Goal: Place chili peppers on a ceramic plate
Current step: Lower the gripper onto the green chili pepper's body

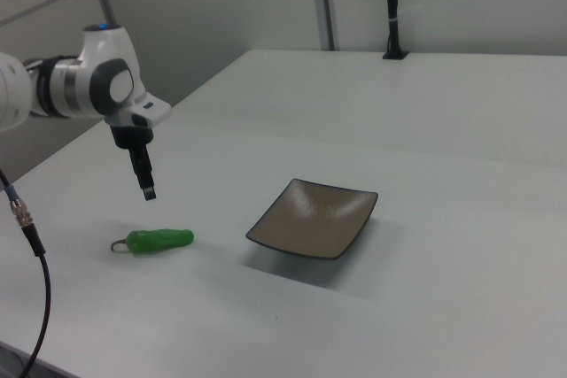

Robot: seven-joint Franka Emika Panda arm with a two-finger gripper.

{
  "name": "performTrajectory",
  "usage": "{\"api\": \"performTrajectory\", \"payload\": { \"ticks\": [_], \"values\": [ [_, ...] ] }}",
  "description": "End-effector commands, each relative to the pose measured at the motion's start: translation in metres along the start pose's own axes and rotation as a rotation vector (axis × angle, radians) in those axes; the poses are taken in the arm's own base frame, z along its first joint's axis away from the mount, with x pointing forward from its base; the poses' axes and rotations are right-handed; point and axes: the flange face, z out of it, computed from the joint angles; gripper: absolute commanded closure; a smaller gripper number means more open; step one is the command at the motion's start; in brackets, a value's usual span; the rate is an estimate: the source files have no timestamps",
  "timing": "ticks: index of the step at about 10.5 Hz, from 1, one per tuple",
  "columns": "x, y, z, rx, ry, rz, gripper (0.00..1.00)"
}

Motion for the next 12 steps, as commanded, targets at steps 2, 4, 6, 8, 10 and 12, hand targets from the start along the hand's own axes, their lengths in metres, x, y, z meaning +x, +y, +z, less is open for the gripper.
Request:
{"api": "performTrajectory", "payload": {
  "ticks": [2, 4, 6, 8, 10, 12],
  "values": [
    [-0.018, 0.004, 0.052, 0.011, -0.003, 0.037, 0.00],
    [-0.021, 0.008, 0.083, -0.016, -0.014, 0.027, 0.00],
    [-0.024, 0.017, 0.101, -0.037, -0.019, 0.025, 0.00],
    [-0.026, 0.021, 0.115, -0.041, -0.006, 0.014, 0.00],
    [-0.027, 0.025, 0.123, -0.054, -0.014, 0.013, 0.00],
    [-0.027, 0.025, 0.125, -0.057, -0.014, 0.011, 0.14]
  ]
}}
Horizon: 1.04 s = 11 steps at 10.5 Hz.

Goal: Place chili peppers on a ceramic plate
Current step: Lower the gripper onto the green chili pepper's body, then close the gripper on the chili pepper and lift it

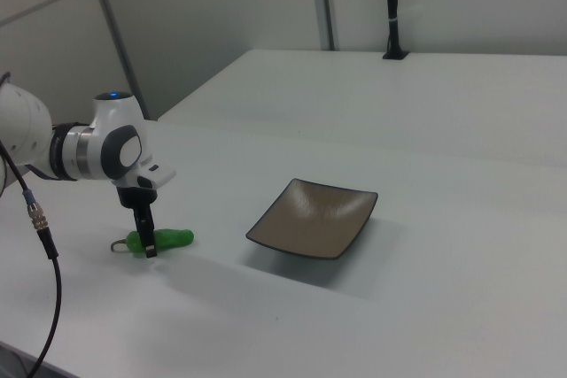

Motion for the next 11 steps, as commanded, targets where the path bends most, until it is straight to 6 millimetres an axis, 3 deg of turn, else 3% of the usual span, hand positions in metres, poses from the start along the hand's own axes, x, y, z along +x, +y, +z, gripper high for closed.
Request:
{"api": "performTrajectory", "payload": {
  "ticks": [1, 4, 8, 11],
  "values": [
    [-0.0028, 0.0019, 0.0025, 0.001, 0.030, 0.000, 0.20],
    [-0.0017, 0.0021, 0.0018, 0.001, 0.033, -0.001, 0.38],
    [0.0004, 0.0030, 0.0024, -0.004, 0.043, -0.007, 0.55],
    [0.0037, 0.0027, -0.0020, 0.003, 0.047, -0.006, 0.81]
  ]
}}
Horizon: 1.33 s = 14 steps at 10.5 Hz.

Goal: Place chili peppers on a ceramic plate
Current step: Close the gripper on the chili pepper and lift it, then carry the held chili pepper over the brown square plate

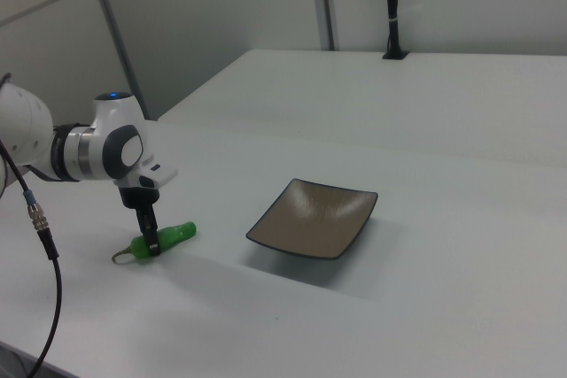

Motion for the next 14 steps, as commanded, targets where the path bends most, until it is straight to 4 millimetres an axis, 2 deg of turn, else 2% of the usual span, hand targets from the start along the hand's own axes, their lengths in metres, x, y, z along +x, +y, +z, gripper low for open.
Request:
{"api": "performTrajectory", "payload": {
  "ticks": [1, 2, 5, 9, 12, 14],
  "values": [
    [0.002, 0.001, -0.003, 0.016, 0.027, 0.009, 0.89],
    [0.002, 0.000, -0.006, 0.020, 0.030, 0.007, 0.96],
    [0.014, 0.003, -0.022, 0.032, 0.041, 0.007, 0.98],
    [0.049, 0.021, -0.088, 0.024, 0.052, -0.071, 1.00],
    [0.085, 0.048, -0.141, 0.041, 0.058, -0.084, 1.00],
    [0.100, 0.064, -0.158, 0.049, 0.071, -0.135, 1.00]
  ]
}}
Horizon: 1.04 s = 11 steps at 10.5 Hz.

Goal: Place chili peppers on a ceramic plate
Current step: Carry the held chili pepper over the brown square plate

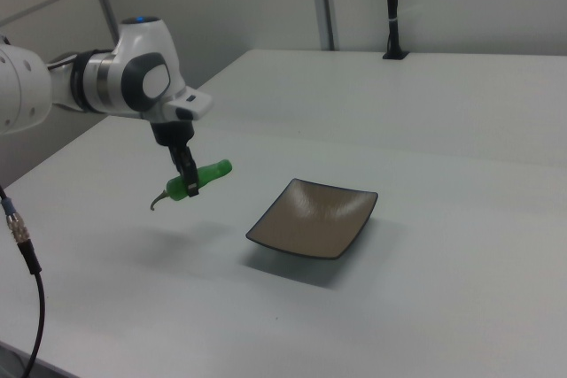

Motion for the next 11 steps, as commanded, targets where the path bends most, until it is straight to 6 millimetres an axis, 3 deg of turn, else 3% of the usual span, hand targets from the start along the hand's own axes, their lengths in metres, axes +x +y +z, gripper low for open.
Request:
{"api": "performTrajectory", "payload": {
  "ticks": [1, 8, 11],
  "values": [
    [0.015, 0.024, -0.028, 0.006, 0.011, -0.108, 1.00],
    [0.090, 0.104, -0.055, 0.022, 0.063, -0.417, 1.00],
    [0.121, 0.136, -0.044, 0.003, 0.064, -0.455, 1.00]
  ]
}}
